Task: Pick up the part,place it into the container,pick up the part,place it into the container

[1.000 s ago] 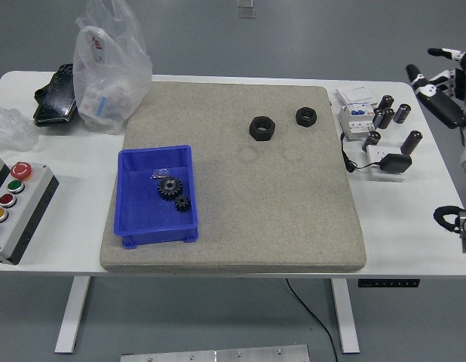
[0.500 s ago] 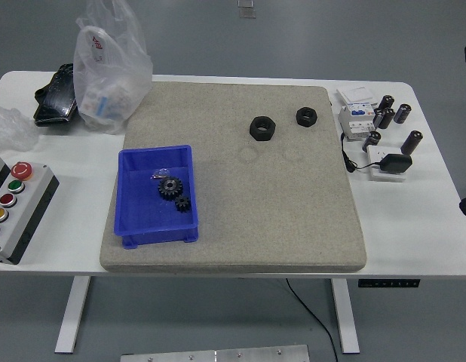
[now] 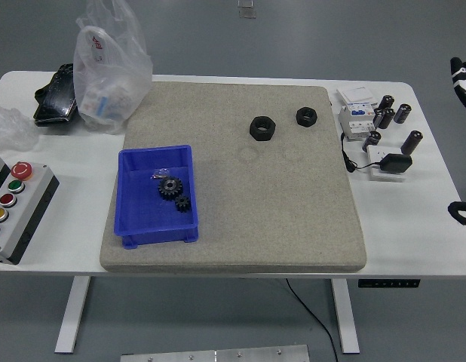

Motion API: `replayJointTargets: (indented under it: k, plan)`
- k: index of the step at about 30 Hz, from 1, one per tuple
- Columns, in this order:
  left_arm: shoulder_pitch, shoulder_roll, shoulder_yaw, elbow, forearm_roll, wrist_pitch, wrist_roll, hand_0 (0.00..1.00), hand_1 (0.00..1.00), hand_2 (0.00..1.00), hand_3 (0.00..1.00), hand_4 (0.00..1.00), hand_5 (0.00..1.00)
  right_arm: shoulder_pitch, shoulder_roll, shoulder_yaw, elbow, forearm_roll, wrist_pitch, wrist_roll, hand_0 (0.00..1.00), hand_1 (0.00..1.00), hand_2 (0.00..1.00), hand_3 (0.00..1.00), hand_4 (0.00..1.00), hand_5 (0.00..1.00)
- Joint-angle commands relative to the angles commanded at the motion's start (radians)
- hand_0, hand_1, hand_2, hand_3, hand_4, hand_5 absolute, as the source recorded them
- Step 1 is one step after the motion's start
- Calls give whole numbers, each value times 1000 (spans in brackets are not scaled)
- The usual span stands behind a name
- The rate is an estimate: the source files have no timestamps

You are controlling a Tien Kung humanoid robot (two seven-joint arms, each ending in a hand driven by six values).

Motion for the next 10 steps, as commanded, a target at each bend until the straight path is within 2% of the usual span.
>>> replayJointTargets:
  k: [10]
  plan:
    - [8, -7, -13, 0, -3, 1, 1, 827, 731, 758, 845, 811, 456, -10, 22, -41, -42, 7, -18, 9, 446, 641, 686, 690, 785, 510]
